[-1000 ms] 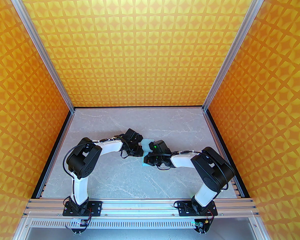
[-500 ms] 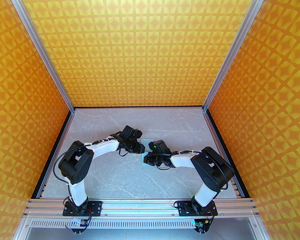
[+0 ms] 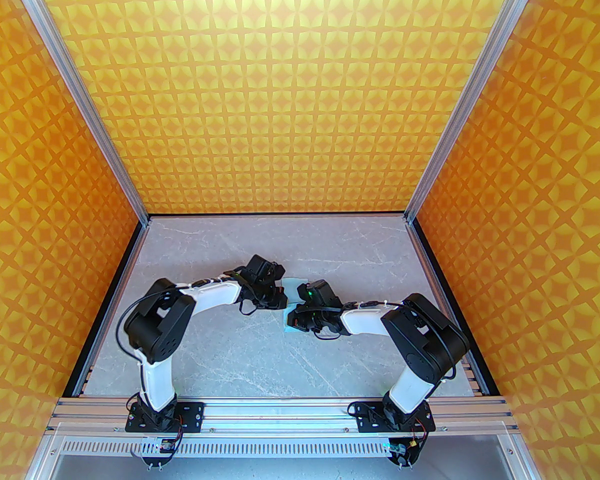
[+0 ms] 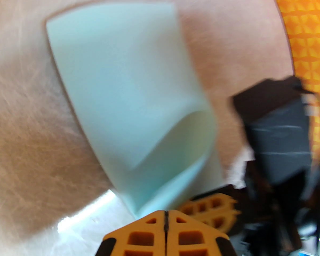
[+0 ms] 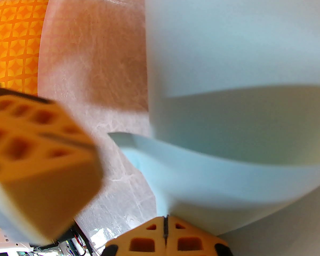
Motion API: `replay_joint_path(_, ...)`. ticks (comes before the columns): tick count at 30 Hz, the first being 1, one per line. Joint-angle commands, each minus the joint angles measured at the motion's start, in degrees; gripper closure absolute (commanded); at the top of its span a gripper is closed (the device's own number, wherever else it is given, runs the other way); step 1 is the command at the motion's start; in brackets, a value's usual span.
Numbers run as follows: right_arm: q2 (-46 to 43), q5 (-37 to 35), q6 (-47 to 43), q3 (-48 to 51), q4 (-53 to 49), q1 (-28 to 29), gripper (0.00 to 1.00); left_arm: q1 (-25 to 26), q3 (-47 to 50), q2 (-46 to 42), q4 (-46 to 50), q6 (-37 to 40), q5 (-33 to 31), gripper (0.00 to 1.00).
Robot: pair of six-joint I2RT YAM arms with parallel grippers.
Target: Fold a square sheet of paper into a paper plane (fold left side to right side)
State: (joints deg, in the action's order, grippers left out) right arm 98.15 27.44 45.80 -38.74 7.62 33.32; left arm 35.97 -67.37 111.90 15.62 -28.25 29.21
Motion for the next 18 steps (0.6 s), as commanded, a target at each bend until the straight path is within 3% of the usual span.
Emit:
replay_joint_path(1,0.94,-1.59,-0.71,0.20,-0.81,0.17,0.97,0.07,-1.26,1.72,-0.96,-0.58,1.30,0.93)
replay_joint_path(18,1.21,-0.89,-1.11,-0.19,-0.76,0.17,0.98,0.15,-4.37,6.28,4.98,-1.61,-1.49,0.94)
